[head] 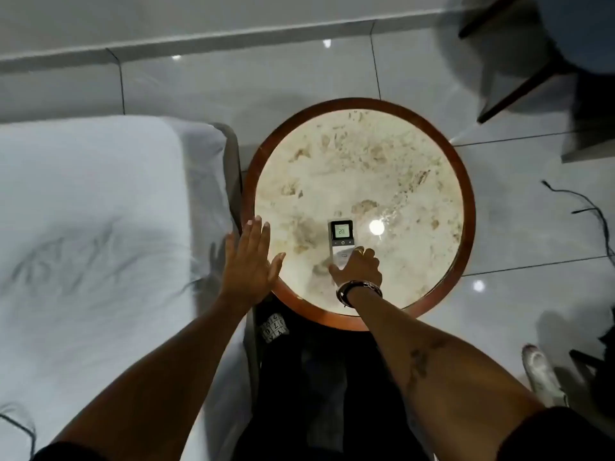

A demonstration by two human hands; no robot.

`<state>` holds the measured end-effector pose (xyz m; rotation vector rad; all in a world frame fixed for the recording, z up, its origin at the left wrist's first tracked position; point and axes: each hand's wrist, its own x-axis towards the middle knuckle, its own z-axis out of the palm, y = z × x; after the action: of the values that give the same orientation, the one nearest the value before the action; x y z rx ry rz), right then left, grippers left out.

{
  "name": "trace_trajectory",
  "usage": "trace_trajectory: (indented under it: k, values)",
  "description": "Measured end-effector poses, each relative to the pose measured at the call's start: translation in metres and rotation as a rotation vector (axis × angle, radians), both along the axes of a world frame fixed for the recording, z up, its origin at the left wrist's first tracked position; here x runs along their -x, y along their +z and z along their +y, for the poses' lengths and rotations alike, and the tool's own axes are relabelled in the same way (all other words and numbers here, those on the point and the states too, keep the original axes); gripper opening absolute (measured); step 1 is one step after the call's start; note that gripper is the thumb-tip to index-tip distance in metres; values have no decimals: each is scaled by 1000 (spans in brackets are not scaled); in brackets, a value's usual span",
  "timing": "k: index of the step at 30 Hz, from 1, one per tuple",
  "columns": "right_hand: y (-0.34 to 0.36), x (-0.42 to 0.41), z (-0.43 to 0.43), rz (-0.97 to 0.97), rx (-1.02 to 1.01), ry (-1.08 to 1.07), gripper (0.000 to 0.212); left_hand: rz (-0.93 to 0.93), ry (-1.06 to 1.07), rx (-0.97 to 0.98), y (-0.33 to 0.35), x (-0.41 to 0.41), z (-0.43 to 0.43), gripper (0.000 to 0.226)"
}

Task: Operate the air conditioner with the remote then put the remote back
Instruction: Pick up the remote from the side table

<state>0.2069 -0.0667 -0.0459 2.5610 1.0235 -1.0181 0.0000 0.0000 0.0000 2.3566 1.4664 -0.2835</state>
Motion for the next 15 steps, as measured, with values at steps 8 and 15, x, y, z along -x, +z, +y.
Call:
trace_trajectory:
  k: [8,15]
  values:
    - [-32,11,22,-60,17,-133,51,28,110,-48,-23,6,4,67]
    - [-42,2,37,25,68,-189,60,22,114,-84,-28,5,13,66]
